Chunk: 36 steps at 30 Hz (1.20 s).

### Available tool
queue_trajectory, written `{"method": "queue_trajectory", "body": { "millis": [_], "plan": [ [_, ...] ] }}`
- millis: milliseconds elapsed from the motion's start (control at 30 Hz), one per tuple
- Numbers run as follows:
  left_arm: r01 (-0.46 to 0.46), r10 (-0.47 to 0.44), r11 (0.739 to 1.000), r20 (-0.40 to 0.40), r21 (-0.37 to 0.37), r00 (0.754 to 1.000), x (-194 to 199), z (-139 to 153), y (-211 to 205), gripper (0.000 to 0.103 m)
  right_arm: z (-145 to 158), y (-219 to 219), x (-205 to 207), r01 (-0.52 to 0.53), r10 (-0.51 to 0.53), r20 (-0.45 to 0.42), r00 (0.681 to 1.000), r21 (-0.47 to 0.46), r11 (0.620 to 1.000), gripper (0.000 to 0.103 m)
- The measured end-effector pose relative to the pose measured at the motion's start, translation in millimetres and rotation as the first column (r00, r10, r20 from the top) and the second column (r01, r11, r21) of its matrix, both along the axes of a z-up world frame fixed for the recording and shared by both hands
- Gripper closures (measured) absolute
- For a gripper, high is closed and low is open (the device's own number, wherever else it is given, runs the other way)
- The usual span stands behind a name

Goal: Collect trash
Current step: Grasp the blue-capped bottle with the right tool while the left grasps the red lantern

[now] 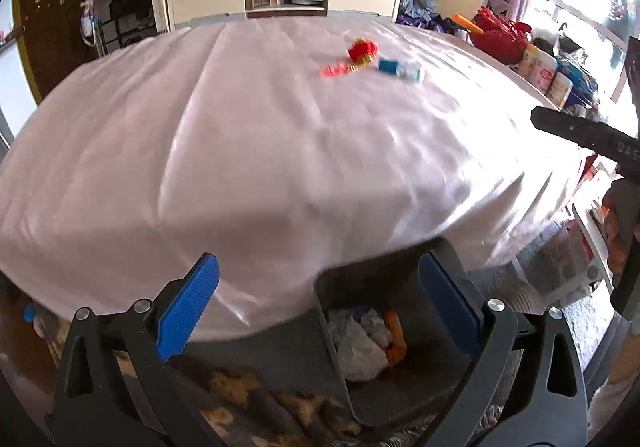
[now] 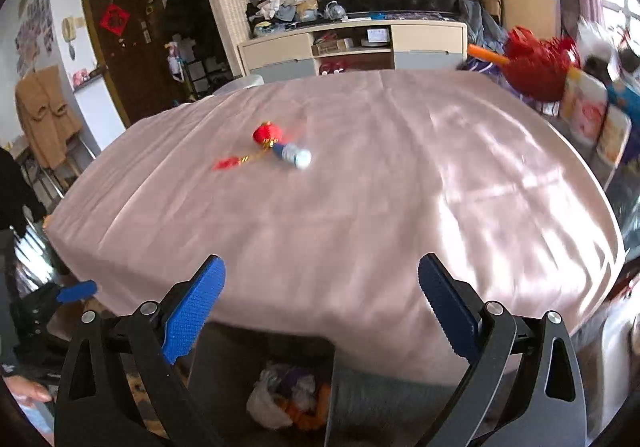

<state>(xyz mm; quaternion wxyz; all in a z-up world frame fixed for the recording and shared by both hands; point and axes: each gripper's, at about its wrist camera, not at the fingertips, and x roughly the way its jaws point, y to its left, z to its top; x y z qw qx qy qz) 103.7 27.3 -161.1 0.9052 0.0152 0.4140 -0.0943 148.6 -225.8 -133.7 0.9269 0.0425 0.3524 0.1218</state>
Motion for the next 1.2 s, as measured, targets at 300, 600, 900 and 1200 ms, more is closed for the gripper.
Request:
{"method": "queue_trajectory", "body": {
  "millis": [300,600,900,1200],
  "plan": [
    [-0.008,0.008,0.999,0.006,0.04,1.0,60.5,16.5,-2.2,0.008,-6.1,35.1,73.8,-0.08,0.076,-0.055,0.996,-0.074,0.994,0.036],
    [-0.003,0.003,0.999,-0.017,0.051,1.0,110.4,20.3,-6.0,0.008,-18.4,69.5,132.5,-0.138,0.127,-0.095,0.987,-0.114,0.984,0.038],
    [0.031,-0.029,0.998,-0.039,0.046,0.999,150.1,14.8,-22.6,0.008,-18.4,75.0,140.4,-0.178,0.163,-0.101,0.982,-0.162,0.971,0.077],
    [0.07,-0.069,0.997,-0.063,0.011,0.996,197.7,12.0,-55.9,0.012,10.8,37.4,148.8,-0.121,0.12,-0.019,0.993,-0.094,0.988,0.083]
  ]
}}
